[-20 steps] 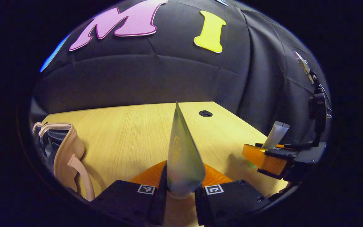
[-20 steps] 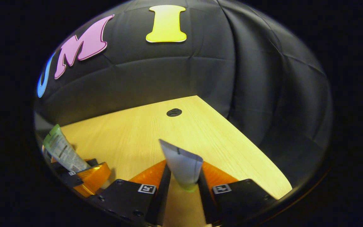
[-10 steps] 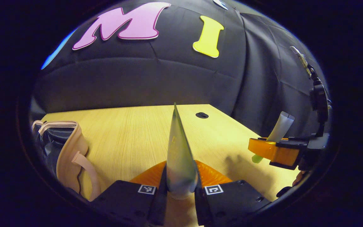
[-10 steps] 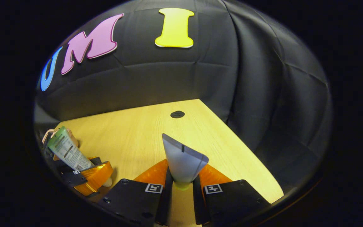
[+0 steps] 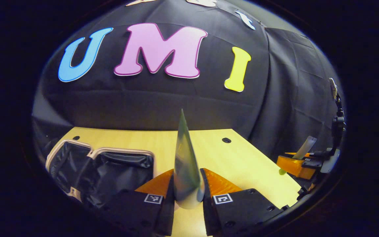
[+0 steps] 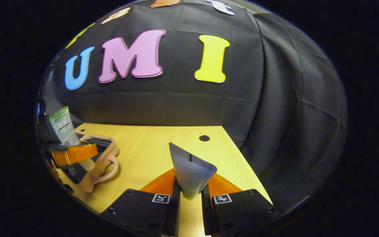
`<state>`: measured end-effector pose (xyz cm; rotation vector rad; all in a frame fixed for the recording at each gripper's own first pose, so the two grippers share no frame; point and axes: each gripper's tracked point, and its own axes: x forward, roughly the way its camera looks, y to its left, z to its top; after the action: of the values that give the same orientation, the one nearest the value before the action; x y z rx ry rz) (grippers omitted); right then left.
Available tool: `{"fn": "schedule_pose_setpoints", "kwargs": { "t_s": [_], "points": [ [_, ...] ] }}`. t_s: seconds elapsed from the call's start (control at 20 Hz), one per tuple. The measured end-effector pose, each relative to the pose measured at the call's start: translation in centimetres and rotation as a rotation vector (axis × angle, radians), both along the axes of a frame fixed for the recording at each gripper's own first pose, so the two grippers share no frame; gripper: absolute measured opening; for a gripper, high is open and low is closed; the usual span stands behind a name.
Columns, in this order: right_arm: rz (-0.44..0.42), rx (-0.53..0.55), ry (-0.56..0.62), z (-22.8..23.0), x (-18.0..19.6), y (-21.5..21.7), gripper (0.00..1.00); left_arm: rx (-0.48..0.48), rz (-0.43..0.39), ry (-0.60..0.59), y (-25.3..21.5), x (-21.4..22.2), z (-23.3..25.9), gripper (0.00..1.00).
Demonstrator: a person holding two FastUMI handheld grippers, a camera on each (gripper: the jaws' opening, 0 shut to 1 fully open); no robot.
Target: First open the suitcase, pack the skin care products into it, and then close the suitcase.
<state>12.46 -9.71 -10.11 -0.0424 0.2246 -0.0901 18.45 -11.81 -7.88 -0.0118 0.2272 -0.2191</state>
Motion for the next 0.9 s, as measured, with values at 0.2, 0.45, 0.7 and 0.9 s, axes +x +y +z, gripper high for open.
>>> {"fn": "schedule_pose_setpoints", "kwargs": {
  "t_s": [0.2,0.45,0.7,0.9],
  "points": [
    [0.090,0.013,0.019,2.2,-2.1,5.2,0.32,0.050,0.115,0.147,10.3,-0.1,-2.9,0.41],
    [0.197,0.035,-0.006,4.6,-3.1,11.1,0.32,0.082,0.154,0.430,16.3,1.6,-10.0,0.41],
    [0.251,0.071,0.015,4.6,-3.3,14.5,0.32,0.080,0.099,0.717,17.1,2.4,-15.6,0.41],
    [0.266,0.075,0.034,4.3,-3.3,15.4,0.32,0.113,0.137,0.745,18.3,4.6,-15.7,0.43]
  ]
}}
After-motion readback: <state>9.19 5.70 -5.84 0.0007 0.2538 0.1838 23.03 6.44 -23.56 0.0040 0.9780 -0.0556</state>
